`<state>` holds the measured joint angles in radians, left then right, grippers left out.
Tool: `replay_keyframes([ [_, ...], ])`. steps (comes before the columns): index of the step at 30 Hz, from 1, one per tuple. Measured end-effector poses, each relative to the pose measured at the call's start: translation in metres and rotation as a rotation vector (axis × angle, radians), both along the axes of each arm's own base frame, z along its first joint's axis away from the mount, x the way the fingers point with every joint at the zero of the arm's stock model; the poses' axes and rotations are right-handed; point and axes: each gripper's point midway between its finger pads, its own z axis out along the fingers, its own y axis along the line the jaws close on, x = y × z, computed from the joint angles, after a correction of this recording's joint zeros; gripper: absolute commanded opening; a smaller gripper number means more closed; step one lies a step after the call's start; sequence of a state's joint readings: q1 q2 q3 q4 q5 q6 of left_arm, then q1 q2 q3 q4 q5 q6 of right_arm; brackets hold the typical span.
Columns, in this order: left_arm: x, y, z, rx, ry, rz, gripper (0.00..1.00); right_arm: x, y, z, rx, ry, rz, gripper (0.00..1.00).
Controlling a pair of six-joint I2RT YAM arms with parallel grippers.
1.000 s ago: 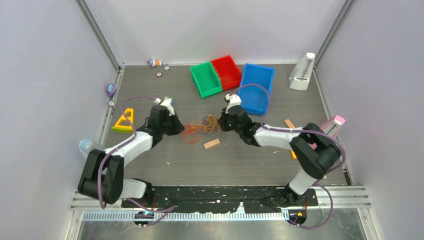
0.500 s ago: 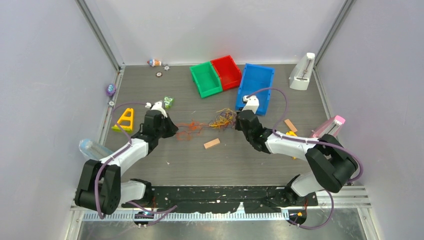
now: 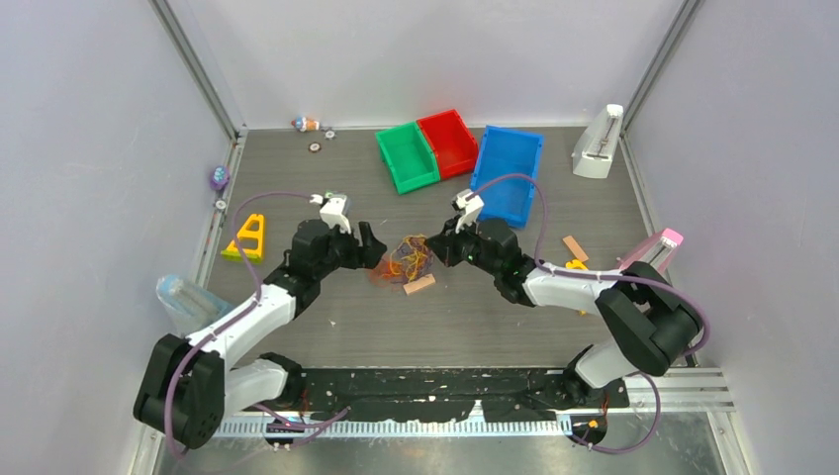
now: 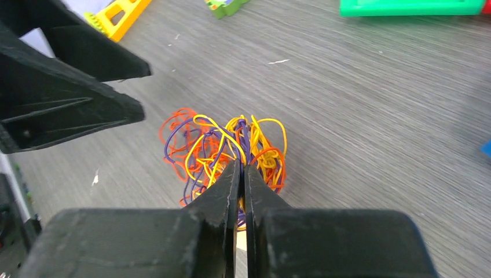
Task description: Untangle the cables
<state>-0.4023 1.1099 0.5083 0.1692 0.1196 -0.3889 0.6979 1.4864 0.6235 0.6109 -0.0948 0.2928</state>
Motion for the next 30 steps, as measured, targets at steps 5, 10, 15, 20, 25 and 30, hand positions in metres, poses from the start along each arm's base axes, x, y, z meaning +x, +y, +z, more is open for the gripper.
replay_keyframes([
  [5, -0.006, -0.024, -0.013, -0.034, 0.039, -0.128, 0.76, -0.009, 0.012, 0.006, 0.034, -0.014, 0.083, 0.05],
  [10, -0.009, -0.048, -0.039, -0.049, 0.154, -0.233, 0.83, -0.012, 0.017, 0.005, 0.044, -0.013, 0.119, 0.05],
  [15, -0.003, -0.075, -0.046, -0.1, 0.225, -0.322, 0.74, -0.016, 0.02, -0.005, 0.035, 0.012, 0.144, 0.05],
  [20, 0.006, -0.088, -0.054, -0.13, 0.292, -0.34, 0.0, -0.016, 0.02, -0.01, 0.03, 0.026, 0.146, 0.05],
  [25, 0.012, -0.082, -0.053, -0.095, 0.28, -0.292, 0.0, -0.006, 0.011, -0.014, 0.003, 0.036, 0.068, 0.05],
  [30, 0.018, -0.047, -0.04, -0.058, 0.208, -0.143, 0.0, 0.02, -0.022, -0.026, -0.088, 0.08, -0.193, 0.05],
])
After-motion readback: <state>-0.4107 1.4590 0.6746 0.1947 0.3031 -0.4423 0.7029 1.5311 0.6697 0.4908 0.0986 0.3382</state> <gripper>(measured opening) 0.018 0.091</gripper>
